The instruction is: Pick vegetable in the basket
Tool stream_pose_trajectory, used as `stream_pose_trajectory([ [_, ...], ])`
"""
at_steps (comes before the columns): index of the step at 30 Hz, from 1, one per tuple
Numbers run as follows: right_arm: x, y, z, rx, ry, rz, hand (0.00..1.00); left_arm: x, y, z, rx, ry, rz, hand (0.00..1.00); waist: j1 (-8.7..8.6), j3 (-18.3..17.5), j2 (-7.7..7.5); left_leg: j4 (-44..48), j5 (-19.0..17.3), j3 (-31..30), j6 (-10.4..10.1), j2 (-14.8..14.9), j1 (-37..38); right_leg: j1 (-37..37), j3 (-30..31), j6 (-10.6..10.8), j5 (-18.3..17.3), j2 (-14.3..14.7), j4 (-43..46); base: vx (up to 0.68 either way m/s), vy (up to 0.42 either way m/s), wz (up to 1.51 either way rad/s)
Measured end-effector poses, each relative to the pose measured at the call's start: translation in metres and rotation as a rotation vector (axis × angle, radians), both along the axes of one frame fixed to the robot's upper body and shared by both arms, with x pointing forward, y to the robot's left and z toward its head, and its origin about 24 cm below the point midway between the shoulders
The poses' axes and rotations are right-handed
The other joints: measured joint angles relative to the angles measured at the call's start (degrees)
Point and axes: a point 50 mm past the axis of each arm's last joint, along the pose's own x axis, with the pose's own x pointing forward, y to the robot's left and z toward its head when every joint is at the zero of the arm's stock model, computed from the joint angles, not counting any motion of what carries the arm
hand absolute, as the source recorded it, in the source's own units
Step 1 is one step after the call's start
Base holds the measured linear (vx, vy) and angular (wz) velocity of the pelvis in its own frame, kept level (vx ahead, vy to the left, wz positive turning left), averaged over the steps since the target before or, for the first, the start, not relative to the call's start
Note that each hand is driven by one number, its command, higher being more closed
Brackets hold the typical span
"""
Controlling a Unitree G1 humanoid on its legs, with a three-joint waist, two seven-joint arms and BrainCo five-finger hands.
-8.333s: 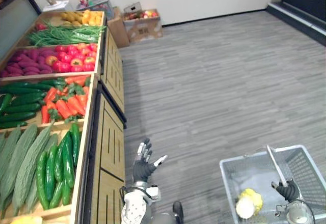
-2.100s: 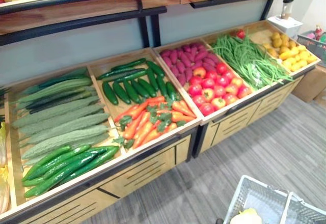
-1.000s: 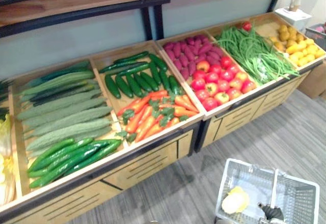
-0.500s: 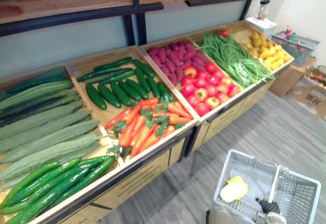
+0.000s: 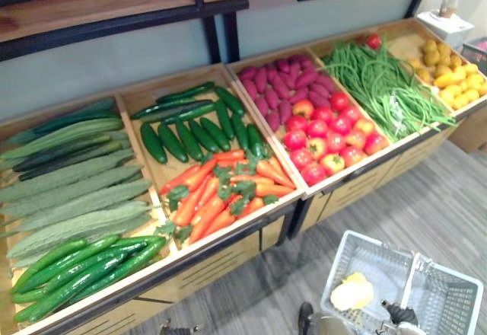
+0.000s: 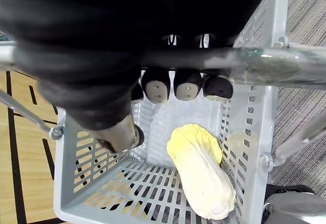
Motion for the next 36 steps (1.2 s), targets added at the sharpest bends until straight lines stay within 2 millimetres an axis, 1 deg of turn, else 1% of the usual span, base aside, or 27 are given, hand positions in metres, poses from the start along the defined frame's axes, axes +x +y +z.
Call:
stream_pose_trajectory([
  [2,-0.003,0.002,-0.001,0.007,0.008,-0.002,1.0,-0.005,0.0,-0.001,-0.003,0.009,0.012,0.0,-0.02,-0.14,-0.18,1.53,1.04,-0.24,0.02,0.11,-0.68,1.38,-0.56,-0.08,0.0,-0.17,-1.27,-0.01,-0.085,0.35],
  [3,-0.006,0.003,-0.004,0.015,0.024,-0.005,1.0,-0.01,-0.001,-0.002,-0.006,0.019,0.017,0.0,-0.09,-0.53,-0.14,4.75,1.73,-0.71,0.33,0.42,-2.09,2.98,-1.24,0.04,0.12,-0.19,-2.96,-0.03,-0.109,0.31],
  [4,-0.009,0.003,-0.004,0.017,0.034,-0.007,1.0,-0.012,-0.001,-0.002,-0.007,0.025,0.019,0.0,-0.1,-0.81,-0.06,6.43,2.0,-1.33,0.68,0.55,-2.96,3.67,-1.67,0.04,0.12,-0.2,-3.8,-0.04,-0.139,0.32],
  [6,-0.016,0.002,-0.006,0.019,0.051,-0.023,1.0,-0.015,-0.002,-0.003,-0.011,0.032,0.021,0.0,-0.07,-0.87,-0.13,11.24,3.35,-2.09,2.0,0.61,-5.33,5.81,-2.2,0.11,0.16,-0.48,-5.93,-0.04,-0.104,0.31],
  [7,-0.019,0.0,-0.006,0.017,0.054,-0.039,1.0,-0.015,-0.005,-0.003,-0.017,0.032,0.021,0.0,-0.13,-0.79,-0.35,13.85,4.69,-2.81,2.41,0.41,-7.17,7.15,-2.51,0.25,0.28,-0.88,-7.46,-0.05,-0.086,0.34],
  [8,-0.024,-0.004,-0.006,0.01,0.061,-0.056,1.0,-0.015,-0.008,-0.004,-0.025,0.032,0.019,0.0,-0.12,-0.78,-0.53,14.94,5.54,-2.85,2.61,0.18,-8.2,8.26,-2.45,0.4,1.13,-1.53,-8.87,-0.04,-0.061,0.28],
  [9,-0.025,-0.006,-0.005,0.003,0.063,-0.057,1.0,-0.015,-0.009,-0.005,-0.029,0.034,0.02,0.0,-0.14,-0.85,-0.37,14.59,5.4,-2.65,2.88,0.2,-8.16,8.36,-2.4,0.39,1.75,-1.79,-9.49,-0.03,-0.009,0.15],
  [10,-0.025,-0.012,-0.003,-0.011,0.063,-0.058,1.0,-0.016,-0.011,-0.005,-0.034,0.033,0.029,0.0,-0.21,-1.15,0.32,12.68,5.27,-0.96,2.78,0.24,-7.89,8.3,-2.33,0.53,2.04,-1.89,-9.98,0.0,0.066,0.06],
  [11,-0.025,-0.015,-0.002,-0.02,0.057,-0.075,1.0,-0.018,-0.01,-0.005,-0.036,0.022,0.088,0.0,-0.18,-1.09,0.87,7.99,5.51,0.88,2.68,-0.03,-6.31,7.82,-2.1,0.73,2.79,-1.86,-10.06,0.0,0.064,0.04],
  [12,-0.026,-0.016,-0.002,-0.02,0.057,-0.079,1.0,-0.019,-0.01,-0.005,-0.034,0.02,0.099,0.0,-0.17,-1.16,0.99,7.08,5.53,1.06,2.76,-0.2,-5.87,7.65,-2.09,0.81,2.84,-1.8,-10.03,0.06,0.121,0.01],
  [13,-0.029,-0.017,-0.002,-0.021,0.057,-0.098,1.0,-0.02,-0.007,-0.004,-0.027,0.007,0.156,0.0,-0.25,-1.3,1.25,3.93,5.48,2.05,2.72,-0.92,-4.35,7.08,-2.01,1.19,3.14,-1.62,-10.14,0.06,0.115,-0.02],
  [14,-0.03,-0.015,-0.002,-0.015,0.058,-0.107,1.0,-0.021,-0.004,-0.004,-0.026,-0.008,0.217,0.0,-0.28,-1.59,1.43,2.5,5.36,2.69,2.6,-1.25,-3.68,7.37,-1.84,1.65,4.18,-1.69,-11.34,0.08,0.138,-0.06],
  [15,-0.031,-0.014,-0.003,-0.012,0.059,-0.111,1.0,-0.023,-0.002,-0.003,-0.026,-0.015,0.258,0.0,-0.13,-1.73,1.19,2.25,5.11,3.29,2.47,-1.26,-3.59,7.54,-1.67,1.63,5.02,-1.7,-12.13,0.07,0.121,-0.13],
  [16,-0.032,-0.013,-0.003,-0.009,0.057,-0.12,1.0,-0.028,0.001,-0.003,-0.025,-0.024,0.329,0.0,-0.16,-1.76,1.14,1.71,4.39,4.02,2.53,-1.29,-3.12,8.13,-1.34,1.35,6.16,-1.58,-13.5,0.1,0.131,-0.21],
  [17,-0.035,-0.015,-0.003,-0.009,0.058,-0.139,1.0,-0.033,0.004,-0.003,-0.021,-0.029,0.391,0.0,0.03,-1.85,1.44,0.89,3.38,5.21,2.16,-1.38,-2.26,8.72,-0.74,1.32,7.27,-1.14,-14.7,0.12,0.169,-0.27],
  [18,-0.037,-0.016,-0.003,-0.009,0.058,-0.156,1.0,-0.039,0.007,-0.002,-0.015,-0.039,0.472,0.0,-0.06,-1.92,1.72,0.24,2.35,5.73,2.33,-1.56,-1.53,9.28,-0.31,1.51,8.02,-0.89,-15.83,0.1,0.148,-0.25],
  [19,-0.04,-0.017,-0.003,-0.008,0.06,-0.169,1.0,-0.041,0.009,-0.002,-0.011,-0.044,0.51,0.0,-0.02,-2.05,1.85,-0.03,2.0,6.06,2.1,-1.65,-1.46,9.41,-0.14,1.7,8.28,-0.87,-16.22,0.08,0.149,-0.18],
  [21,-0.05,-0.022,-0.003,-0.007,0.067,-0.223,1.0,-0.056,0.016,0.0,-0.003,-0.072,0.683,0.0,-0.03,-2.4,2.22,-1.48,0.98,6.6,2.48,-2.43,-0.4,9.89,0.25,2.42,8.91,-1.2,-17.17,0.05,0.139,-0.08],
  [22,-0.053,-0.023,-0.003,-0.007,0.071,-0.238,1.0,-0.06,0.018,0.0,0.0,-0.078,0.731,0.0,-0.07,-2.43,2.27,-1.61,0.72,6.57,2.48,-2.63,-0.15,10.24,0.27,2.64,9.08,-1.33,-17.57,0.04,0.131,-0.05],
  [24,-0.064,-0.025,-0.004,0.0,0.084,-0.278,1.0,-0.086,0.023,0.002,0.018,-0.081,0.892,0.0,-0.02,-2.95,2.38,-2.32,-0.25,6.56,2.91,-3.35,0.38,10.61,0.56,3.14,9.83,-1.7,-18.73,0.03,0.124,-0.06],
  [26,-0.068,-0.026,-0.004,0.009,0.089,-0.294,1.0,-0.103,0.024,0.004,0.028,-0.087,1.007,0.0,0.03,-3.15,2.6,-2.67,-0.81,6.49,2.99,-3.7,0.33,10.83,0.54,3.44,10.53,-1.82,-19.77,0.02,0.103,0.0],
  [27,-0.07,-0.026,-0.005,0.011,0.091,-0.306,1.0,-0.118,0.023,0.005,0.037,-0.08,1.082,0.0,0.02,-3.19,2.45,-3.31,-0.87,6.34,3.05,-4.18,0.34,11.01,0.5,3.59,11.12,-1.92,-20.61,0.0,0.085,0.04],
  [28,-0.072,-0.027,-0.005,0.012,0.092,-0.316,1.0,-0.126,0.022,0.005,0.037,-0.077,1.124,0.0,0.03,-3.24,2.39,-3.52,-1.08,6.29,3.31,-4.4,0.28,11.13,0.4,3.76,11.4,-2.04,-21.17,-0.01,0.08,0.05],
  [30,-0.08,-0.031,-0.005,0.017,0.111,-0.349,1.0,-0.153,0.008,0.004,0.016,-0.05,1.28,0.0,0.11,-3.6,2.98,-3.59,-2.4,4.97,3.6,-4.79,-0.2,11.23,-0.18,4.13,11.88,-2.37,-21.76,-0.01,0.088,0.15],
  [31,-0.082,-0.031,-0.005,0.019,0.114,-0.362,1.0,-0.158,0.003,0.004,0.01,-0.043,1.315,0.0,0.04,-3.77,3.08,-3.65,-2.66,4.41,3.87,-4.95,-0.43,11.19,-0.46,4.17,11.91,-2.54,-21.87,-0.03,0.077,0.23],
  [33,-0.084,-0.033,-0.006,0.035,0.12,-0.383,1.0,-0.171,-0.015,0.0,-0.043,-0.032,1.424,0.0,0.18,-3.9,3.26,-4.41,-3.33,2.9,3.91,-5.55,-0.77,11.03,-1.19,4.5,12.13,-3.2,-22.07,-0.05,0.074,0.2],
  [36,-0.084,-0.034,-0.007,0.049,0.125,-0.384,1.0,-0.178,-0.03,-0.002,-0.099,-0.042,1.517,0.0,0.15,-4.06,2.85,-4.27,-3.63,2.25,4.1,-6.18,-0.84,11.2,-1.34,4.68,12.23,-3.83,-22.08,-0.04,0.029,0.07],
])
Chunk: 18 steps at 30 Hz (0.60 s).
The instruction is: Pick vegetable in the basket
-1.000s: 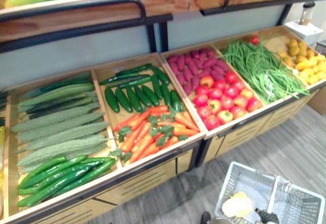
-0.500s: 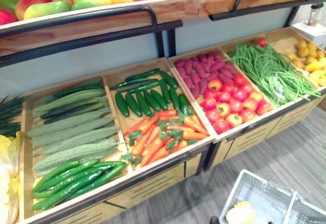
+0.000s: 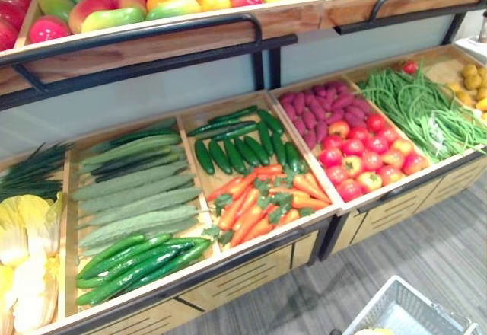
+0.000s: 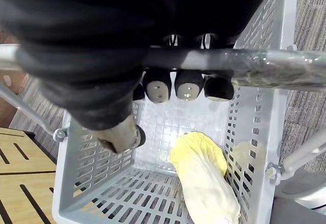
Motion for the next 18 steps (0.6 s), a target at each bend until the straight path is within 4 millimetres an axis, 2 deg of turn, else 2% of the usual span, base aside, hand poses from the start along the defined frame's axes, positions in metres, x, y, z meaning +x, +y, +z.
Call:
stream_pose_trajectory([
  [3,0.001,0.0,-0.001,0.01,-0.001,0.007,1.0,0.003,-0.006,-0.003,-0.008,-0.039,0.049,0.0,-0.18,-0.47,-0.09,0.24,-0.49,-0.53,0.27,-0.21,-0.55,-0.12,-0.45,0.08,0.04,-0.26,0.0,-0.01,0.001,0.05],
  [6,0.002,-0.003,0.0,0.018,0.003,0.026,1.0,0.007,0.0,-0.003,0.025,-0.066,0.1,0.0,-0.68,-0.52,0.01,0.77,-0.28,-0.86,-0.06,-0.21,-0.88,-0.17,-0.57,0.41,0.26,-0.23,0.02,0.04,-0.001,0.05],
  [8,0.007,-0.004,0.0,0.02,0.002,0.04,1.0,0.018,0.023,0.0,0.1,-0.091,0.151,0.0,-1.44,-0.55,0.08,0.89,-0.25,-1.06,-0.11,-0.19,-0.84,-0.15,-0.55,0.43,0.27,-0.21,0.02,0.04,-0.002,0.03],
  [9,0.008,-0.005,0.0,0.018,-0.004,0.041,1.0,0.024,0.036,0.003,0.152,-0.117,0.198,0.0,-1.77,-0.8,0.69,0.93,-0.23,-0.96,-0.13,-0.14,-0.55,-0.27,-0.5,0.41,0.29,-0.17,0.01,0.0,0.0,0.0],
  [10,0.013,-0.003,0.0,0.018,-0.004,0.075,1.0,0.044,0.079,0.016,0.307,-0.17,0.229,0.0,-2.14,-0.51,-0.1,0.97,-0.1,-0.83,-0.34,0.03,-0.62,-0.64,-0.38,0.38,0.28,0.02,0.0,0.0,-0.018,-0.05],
  [11,0.018,-0.001,0.0,0.026,-0.008,0.117,1.0,0.071,0.119,0.032,0.411,-0.22,0.153,0.0,-2.38,-0.46,-0.27,0.97,0.09,-0.73,-0.54,0.22,-0.97,-1.03,-0.31,0.37,0.29,0.21,0.01,-0.01,-0.047,-0.15],
  [12,0.018,0.006,-0.002,0.035,-0.02,0.117,1.0,0.125,0.166,0.063,0.56,-0.308,0.01,0.0,-1.16,-0.8,-0.89,0.98,0.25,-0.02,-0.73,0.65,-1.62,-1.32,0.37,-0.13,0.74,0.6,0.31,-0.05,-0.063,-0.21],
  [13,0.016,0.009,-0.003,0.029,-0.019,0.093,1.0,0.161,0.189,0.095,0.716,-0.342,-0.096,0.0,-0.69,-1.22,-1.5,0.96,0.34,0.42,-0.87,0.68,-1.94,-1.75,0.65,-0.08,0.78,0.74,0.01,-0.06,-0.063,-0.19],
  [14,0.017,0.012,-0.004,0.035,-0.017,0.091,1.0,0.18,0.198,0.117,0.822,-0.37,-0.15,0.0,-0.77,-1.28,-1.29,0.98,0.37,0.12,-0.88,0.63,-2.39,-2.16,0.7,-0.04,0.81,0.72,0.02,-0.05,-0.039,-0.13],
  [15,0.023,0.015,-0.004,0.037,-0.014,0.136,1.0,0.211,0.199,0.175,1.105,-0.437,-0.227,0.0,-2.73,-1.7,-1.93,0.92,0.34,0.17,-0.85,0.16,-2.72,-2.76,0.98,0.12,0.92,0.32,0.04,0.0,-0.004,-0.1],
  [17,0.022,0.012,-0.003,0.014,-0.01,0.145,1.0,0.226,0.186,0.21,1.297,-0.396,-0.266,0.0,-3.39,-1.9,-1.99,1.26,0.37,0.21,-0.83,-0.3,-2.34,-2.99,2.28,0.18,1.65,0.09,0.35,0.05,0.017,-0.3],
  [18,0.019,0.01,-0.002,-0.001,-0.008,0.142,1.0,0.228,0.177,0.215,1.344,-0.337,-0.282,0.0,-3.18,-1.83,-1.59,1.95,0.37,0.2,-0.83,-0.59,-1.96,-2.74,2.85,0.22,1.69,-0.12,0.36,0.05,0.005,-0.32],
])
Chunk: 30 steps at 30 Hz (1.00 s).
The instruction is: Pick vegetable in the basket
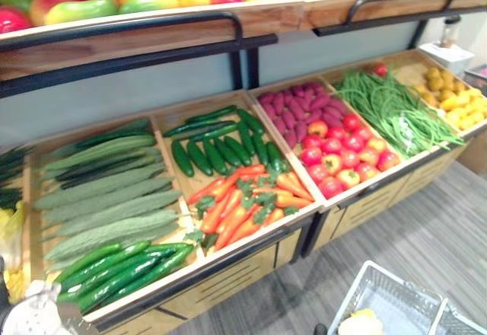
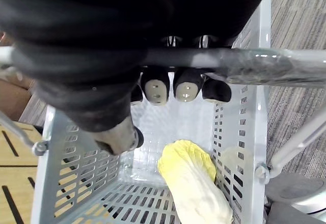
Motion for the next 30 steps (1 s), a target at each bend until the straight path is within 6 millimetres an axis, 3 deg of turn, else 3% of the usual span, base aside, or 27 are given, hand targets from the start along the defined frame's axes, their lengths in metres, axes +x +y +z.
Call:
stream_pose_trajectory([
  [3,-0.007,-0.003,0.001,-0.02,0.01,-0.007,1.0,0.007,-0.025,0.005,0.047,0.057,0.007,0.0,0.6,-0.07,0.62,1.1,-0.02,0.01,-0.02,-0.12,0.48,0.97,0.07,-0.01,-0.02,-0.25,0.01,0.05,0.0,-0.06],
  [4,-0.008,-0.001,0.001,-0.025,0.011,-0.009,1.0,0.012,-0.036,0.01,0.097,0.106,-0.015,0.0,1.49,-0.07,0.61,1.28,-0.03,0.2,-0.03,0.13,0.58,1.05,0.16,-0.12,-0.09,-0.08,0.01,0.0,0.0,0.0],
  [6,-0.006,0.003,0.001,-0.026,0.005,0.01,1.0,0.015,-0.047,0.012,0.175,0.225,-0.066,0.0,1.61,-0.01,0.57,1.32,-0.06,0.85,-0.03,0.61,0.56,1.21,-0.02,-0.31,-0.21,0.25,0.02,-0.01,-0.013,0.03],
  [11,-0.001,0.01,0.003,-0.047,0.003,0.119,1.0,0.041,-0.086,0.008,0.329,0.402,-0.371,0.0,3.05,0.46,0.57,2.9,-2.63,1.55,0.29,2.45,0.32,1.71,-0.22,-0.73,-0.51,1.72,-0.01,-0.07,-0.028,0.03],
  [14,0.008,0.01,0.005,-0.062,-0.018,0.18,1.0,0.063,-0.095,0.005,0.419,0.474,-0.574,0.0,2.61,0.87,0.41,3.54,-3.34,2.59,0.21,2.73,0.28,1.34,0.85,-1.01,-0.17,1.96,-0.05,-0.12,-0.026,-0.17],
  [17,0.014,0.003,0.009,-0.082,-0.031,0.202,1.0,0.075,-0.09,0.001,0.517,0.582,-0.707,0.0,1.92,0.83,0.39,3.19,-3.37,4.29,0.24,2.46,0.21,-0.24,2.88,-1.2,0.55,2.22,-0.13,-0.05,-0.008,-0.36],
  [18,0.016,-0.002,0.011,-0.096,-0.038,0.208,1.0,0.079,-0.086,-0.001,0.531,0.614,-0.746,0.0,1.23,0.93,1.44,3.06,-3.28,4.53,0.08,2.32,0.26,-0.5,3.27,-1.04,0.71,2.24,-0.21,-0.02,-0.003,-0.27],
  [22,0.018,-0.017,0.017,-0.138,-0.042,0.213,1.0,0.092,-0.087,-0.005,0.567,0.671,-0.864,0.0,0.84,1.55,2.42,2.47,-3.34,6.19,-0.07,2.05,0.43,-1.85,5.17,-0.91,1.2,2.62,-0.06,0.03,0.016,-0.26],
  [27,0.018,-0.021,0.018,-0.147,-0.038,0.213,1.0,0.111,-0.104,0.004,0.703,0.708,-1.056,0.0,-0.41,1.84,3.05,1.33,-3.21,7.0,-0.12,1.16,1.65,-2.13,6.17,-0.75,1.34,2.46,-0.04,0.06,0.02,-0.14],
  [30,0.017,-0.023,0.019,-0.15,-0.038,0.197,1.0,0.121,-0.119,0.006,0.793,0.745,-1.183,0.0,-0.72,2.73,2.34,0.84,-3.23,7.11,-0.09,0.41,2.21,-2.13,6.84,-0.67,1.39,2.02,-0.04,0.01,0.026,-0.1],
])
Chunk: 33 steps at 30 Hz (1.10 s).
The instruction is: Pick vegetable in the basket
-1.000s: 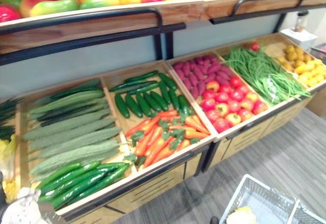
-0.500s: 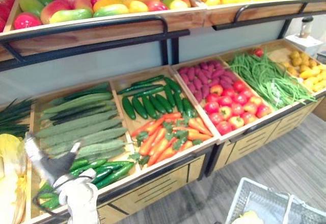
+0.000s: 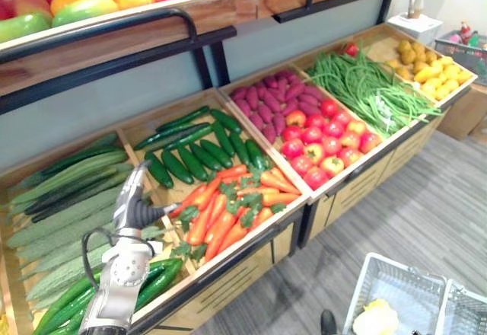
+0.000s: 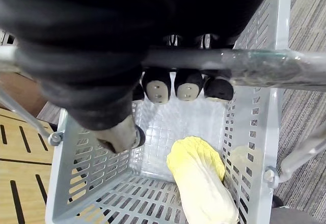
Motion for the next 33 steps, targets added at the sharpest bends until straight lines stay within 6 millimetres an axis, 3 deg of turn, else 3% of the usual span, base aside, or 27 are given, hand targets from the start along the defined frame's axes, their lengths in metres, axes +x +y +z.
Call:
stream_pose_trajectory([
  [4,-0.001,-0.001,0.0,-0.003,0.001,-0.003,1.0,0.005,-0.018,-0.005,0.052,0.089,-0.161,0.0,-1.04,0.54,-0.19,-0.03,-0.05,0.3,0.07,-0.48,0.08,-0.26,0.76,0.11,0.07,-0.31,-0.01,0.0,0.005,-0.06],
  [10,-0.003,-0.005,0.003,-0.025,-0.005,-0.015,1.0,0.015,-0.058,-0.005,0.052,0.148,-0.397,0.0,-0.98,1.23,1.3,-0.25,-0.1,2.56,0.14,-0.86,0.12,-1.72,3.04,0.59,0.73,-0.15,0.02,-0.02,-0.012,-0.17],
  [15,-0.002,-0.008,0.006,-0.039,-0.012,-0.012,1.0,0.02,-0.083,-0.004,0.067,0.159,-0.517,0.0,-1.03,1.44,1.09,0.06,-0.1,3.35,0.14,-0.78,-0.08,-2.22,4.01,0.57,1.3,-0.1,0.03,-0.04,-0.03,-0.1],
  [24,-0.006,-0.007,0.007,-0.046,-0.008,-0.011,1.0,0.022,-0.097,-0.01,0.077,0.214,-0.584,0.0,-0.93,2.06,0.1,0.27,-0.17,3.5,0.06,-0.74,-0.53,-2.65,4.09,0.62,1.65,-0.3,0.03,-0.04,-0.024,-0.01],
  [33,-0.009,-0.006,0.006,-0.052,0.032,0.017,1.0,0.026,-0.083,-0.025,0.106,0.287,-0.5,0.0,-1.01,1.91,0.34,0.09,-0.18,3.55,0.03,-0.21,0.13,-2.05,3.43,0.63,1.65,-0.16,0.03,0.01,-0.006,0.02],
])
